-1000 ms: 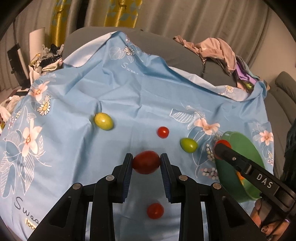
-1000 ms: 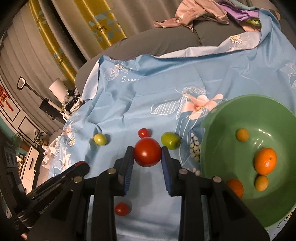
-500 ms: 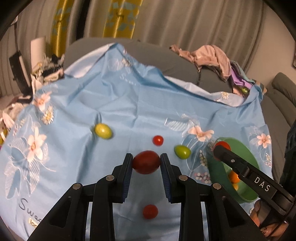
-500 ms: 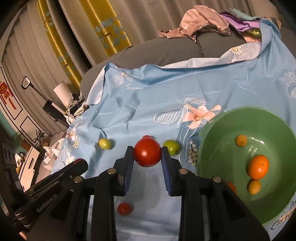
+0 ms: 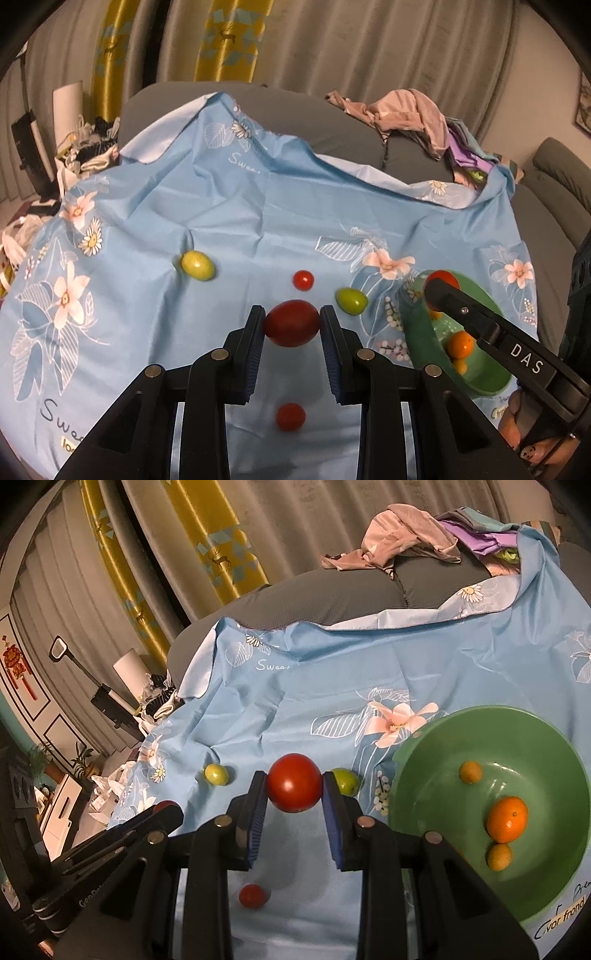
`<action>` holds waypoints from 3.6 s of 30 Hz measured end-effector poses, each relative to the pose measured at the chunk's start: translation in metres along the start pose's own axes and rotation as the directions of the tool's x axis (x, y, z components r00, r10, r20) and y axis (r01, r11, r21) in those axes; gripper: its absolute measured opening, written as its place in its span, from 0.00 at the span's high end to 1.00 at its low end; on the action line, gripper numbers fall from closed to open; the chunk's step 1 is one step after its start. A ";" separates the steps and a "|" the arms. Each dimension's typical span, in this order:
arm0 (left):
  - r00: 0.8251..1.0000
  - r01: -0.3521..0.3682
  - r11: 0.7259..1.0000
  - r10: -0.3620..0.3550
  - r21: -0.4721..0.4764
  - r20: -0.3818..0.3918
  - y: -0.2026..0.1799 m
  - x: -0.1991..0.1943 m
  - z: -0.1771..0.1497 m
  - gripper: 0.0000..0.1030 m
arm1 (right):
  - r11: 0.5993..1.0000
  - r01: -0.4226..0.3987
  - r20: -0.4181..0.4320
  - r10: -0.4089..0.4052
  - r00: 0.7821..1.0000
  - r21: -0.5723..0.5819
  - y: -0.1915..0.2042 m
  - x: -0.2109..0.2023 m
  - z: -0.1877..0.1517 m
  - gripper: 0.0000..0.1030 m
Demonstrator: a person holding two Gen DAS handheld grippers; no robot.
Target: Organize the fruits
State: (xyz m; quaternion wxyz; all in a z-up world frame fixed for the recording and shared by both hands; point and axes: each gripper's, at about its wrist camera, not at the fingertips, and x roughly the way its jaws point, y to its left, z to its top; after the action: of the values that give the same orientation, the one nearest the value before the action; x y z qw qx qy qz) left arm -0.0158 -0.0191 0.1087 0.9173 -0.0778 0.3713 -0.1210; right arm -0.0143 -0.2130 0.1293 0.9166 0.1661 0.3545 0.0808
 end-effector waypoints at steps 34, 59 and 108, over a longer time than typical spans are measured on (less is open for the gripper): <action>0.996 0.046 0.997 -0.050 0.056 0.069 -0.055 -0.006 0.018 0.71 | 0.999 0.012 0.071 -0.015 0.997 0.045 -0.017 -0.025 0.002 0.71; 0.970 0.232 0.949 -0.243 0.212 0.025 -0.118 -0.005 0.034 0.71 | 0.981 0.111 0.126 -0.132 0.983 0.160 -0.061 -0.053 0.002 0.71; 0.946 0.320 0.915 -0.291 0.246 -0.146 -0.143 0.047 0.005 0.71 | 0.914 0.265 0.105 -0.309 0.945 0.307 -0.113 -0.071 -0.003 0.70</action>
State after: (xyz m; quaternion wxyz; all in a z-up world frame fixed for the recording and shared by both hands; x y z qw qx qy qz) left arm -0.0028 -0.1691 0.1143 0.8682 -0.0045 0.3830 -0.3155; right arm -0.0650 -0.3362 0.1303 0.9087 0.2495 0.3124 -0.1204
